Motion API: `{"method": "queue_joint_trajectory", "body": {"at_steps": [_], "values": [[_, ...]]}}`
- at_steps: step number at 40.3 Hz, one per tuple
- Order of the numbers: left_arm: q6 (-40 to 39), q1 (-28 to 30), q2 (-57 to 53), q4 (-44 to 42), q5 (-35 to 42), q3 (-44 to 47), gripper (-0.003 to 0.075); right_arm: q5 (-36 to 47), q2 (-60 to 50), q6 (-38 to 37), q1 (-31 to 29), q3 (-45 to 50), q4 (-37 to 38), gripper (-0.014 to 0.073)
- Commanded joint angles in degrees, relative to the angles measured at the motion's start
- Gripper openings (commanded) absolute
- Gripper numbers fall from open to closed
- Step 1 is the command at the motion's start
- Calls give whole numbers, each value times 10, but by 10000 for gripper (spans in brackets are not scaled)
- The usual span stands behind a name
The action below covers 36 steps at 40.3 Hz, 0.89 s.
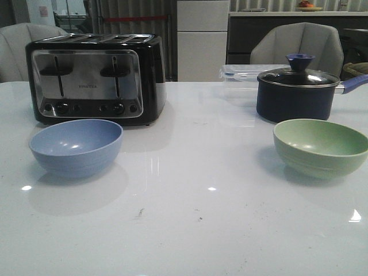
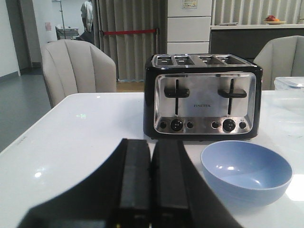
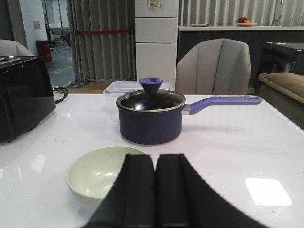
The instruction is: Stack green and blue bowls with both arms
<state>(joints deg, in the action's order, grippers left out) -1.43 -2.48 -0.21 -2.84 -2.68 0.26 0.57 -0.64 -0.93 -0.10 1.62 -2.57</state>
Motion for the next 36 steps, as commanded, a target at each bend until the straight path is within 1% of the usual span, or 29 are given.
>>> {"method": "queue_joint_trajectory", "body": {"at_steps": [1, 24, 32, 36], "values": [[-5, -4, -12, 5, 51, 2, 93, 47, -10, 0, -2, -2, 8, 57], [-5, -4, -12, 5, 51, 2, 93, 47, -10, 0, -2, -2, 8, 57], [-5, -4, -12, 5, 80, -2, 93, 65, -10, 5, -3, -4, 14, 57], [-5, -4, -12, 5, 94, -22, 93, 56, -10, 5, -3, -27, 14, 57]]}}
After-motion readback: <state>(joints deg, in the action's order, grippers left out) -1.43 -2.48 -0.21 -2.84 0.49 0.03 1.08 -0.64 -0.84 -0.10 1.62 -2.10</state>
